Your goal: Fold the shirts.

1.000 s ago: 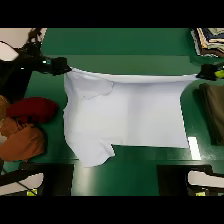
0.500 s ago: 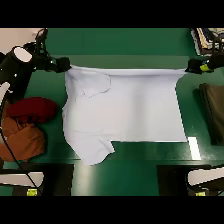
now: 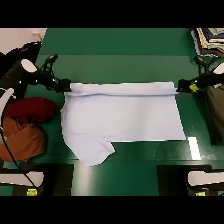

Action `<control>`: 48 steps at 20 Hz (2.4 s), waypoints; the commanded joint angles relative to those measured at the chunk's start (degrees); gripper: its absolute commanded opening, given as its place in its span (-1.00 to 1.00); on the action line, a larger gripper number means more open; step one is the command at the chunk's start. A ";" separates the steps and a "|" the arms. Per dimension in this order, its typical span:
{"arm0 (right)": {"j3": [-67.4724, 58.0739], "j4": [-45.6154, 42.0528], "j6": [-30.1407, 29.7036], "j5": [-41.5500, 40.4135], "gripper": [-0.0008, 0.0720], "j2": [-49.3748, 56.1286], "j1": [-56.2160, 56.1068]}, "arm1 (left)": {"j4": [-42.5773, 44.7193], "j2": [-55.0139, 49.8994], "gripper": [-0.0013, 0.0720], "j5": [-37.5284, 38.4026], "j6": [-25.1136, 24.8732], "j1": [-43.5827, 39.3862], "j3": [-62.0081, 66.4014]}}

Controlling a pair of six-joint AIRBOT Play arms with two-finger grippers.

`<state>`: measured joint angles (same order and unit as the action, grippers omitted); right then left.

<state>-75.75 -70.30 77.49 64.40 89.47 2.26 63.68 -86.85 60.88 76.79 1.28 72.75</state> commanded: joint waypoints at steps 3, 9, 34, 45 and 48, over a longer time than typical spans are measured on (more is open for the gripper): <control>4.17 0.28 0.07 -0.94 -0.50 -2.36 -0.96 | 0.28 -0.04 0.36 4.09 3.56 0.07 -3.32; 6.08 0.20 -0.81 6.86 -0.09 -10.75 3.65 | 5.38 9.51 0.37 12.11 6.71 0.07 -8.44; 18.97 4.83 -4.28 5.44 -0.09 -25.88 11.78 | -9.07 45.31 0.36 3.87 16.28 -1.42 -58.47; 30.51 4.02 -6.03 15.76 -0.03 -26.03 25.16 | -20.44 45.31 -0.90 3.74 6.47 -1.42 -58.36; 37.57 4.28 -6.38 15.52 0.26 -26.03 32.41 | -20.79 45.31 -0.90 2.78 5.22 -1.42 -58.36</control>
<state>-44.07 -66.22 71.79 78.72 63.44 28.71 44.12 -41.60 63.42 84.20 -0.12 14.41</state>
